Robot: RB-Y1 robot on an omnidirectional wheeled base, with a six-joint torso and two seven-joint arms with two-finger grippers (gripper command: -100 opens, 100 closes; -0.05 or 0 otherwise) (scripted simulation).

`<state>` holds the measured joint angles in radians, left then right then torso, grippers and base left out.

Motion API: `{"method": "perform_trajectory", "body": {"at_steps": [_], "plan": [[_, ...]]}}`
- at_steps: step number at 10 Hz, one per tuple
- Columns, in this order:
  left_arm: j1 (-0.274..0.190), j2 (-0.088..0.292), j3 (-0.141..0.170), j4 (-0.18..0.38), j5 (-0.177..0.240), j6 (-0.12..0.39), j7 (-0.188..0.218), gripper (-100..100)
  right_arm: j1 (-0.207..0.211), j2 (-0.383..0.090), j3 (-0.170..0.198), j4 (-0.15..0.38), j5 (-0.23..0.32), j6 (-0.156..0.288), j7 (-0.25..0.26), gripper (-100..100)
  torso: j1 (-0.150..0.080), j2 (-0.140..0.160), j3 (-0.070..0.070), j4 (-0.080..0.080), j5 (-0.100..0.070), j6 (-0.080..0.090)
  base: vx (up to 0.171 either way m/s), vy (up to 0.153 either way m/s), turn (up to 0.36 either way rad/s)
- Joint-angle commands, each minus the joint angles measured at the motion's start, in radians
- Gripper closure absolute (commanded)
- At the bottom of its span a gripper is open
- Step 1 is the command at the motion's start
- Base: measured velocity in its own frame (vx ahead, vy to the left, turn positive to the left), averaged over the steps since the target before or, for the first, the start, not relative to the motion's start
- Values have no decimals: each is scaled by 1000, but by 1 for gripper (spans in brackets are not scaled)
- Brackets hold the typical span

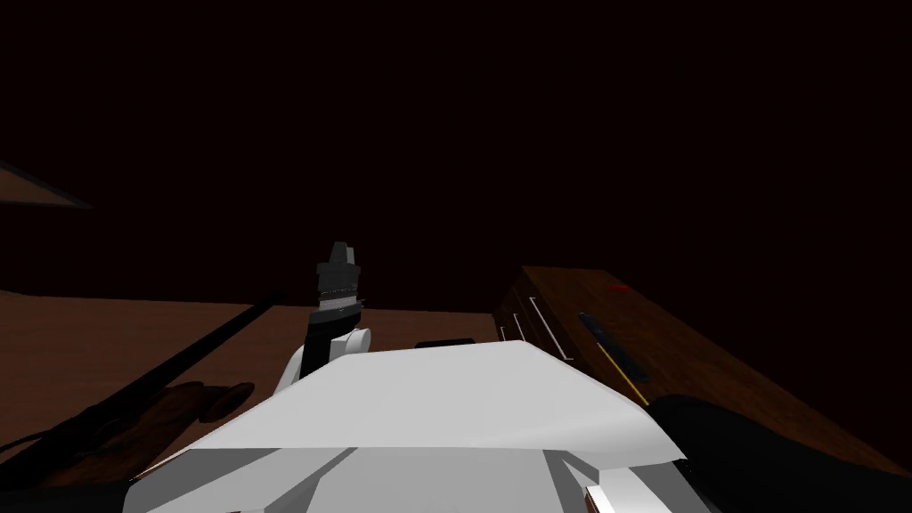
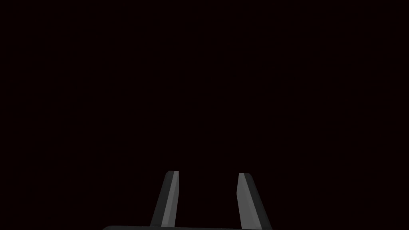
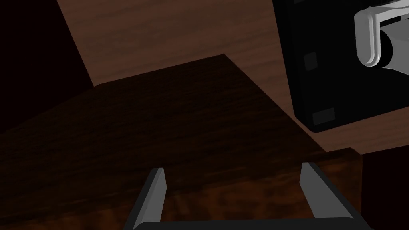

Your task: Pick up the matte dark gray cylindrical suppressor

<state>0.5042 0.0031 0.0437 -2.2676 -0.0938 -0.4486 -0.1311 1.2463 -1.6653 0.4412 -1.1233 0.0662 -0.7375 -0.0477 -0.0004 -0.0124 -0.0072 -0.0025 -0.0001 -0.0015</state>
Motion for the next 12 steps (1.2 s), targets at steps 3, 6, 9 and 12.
{"method": "perform_trajectory", "body": {"at_steps": [3,6,9,12], "plan": [[0,0,0,0,0,0,0,0,-9,-58,-9,33,-22,-26,-13,-100,3,-4,-2,-1,1,0,219,21,240],[0,0,0,0,0,0,0,0,-21,-61,-16,41,-30,-30,-11,-100,1,-3,-2,-1,0,0,168,-25,160],[0,0,0,0,0,0,0,0,-44,11,-3,111,-12,-71,40,-100,4,10,6,2,1,3,54,-6,38],[0,0,0,0,0,0,0,0,-55,72,5,175,-2,-89,66,-100,3,9,5,2,1,2,73,-17,32]]}}
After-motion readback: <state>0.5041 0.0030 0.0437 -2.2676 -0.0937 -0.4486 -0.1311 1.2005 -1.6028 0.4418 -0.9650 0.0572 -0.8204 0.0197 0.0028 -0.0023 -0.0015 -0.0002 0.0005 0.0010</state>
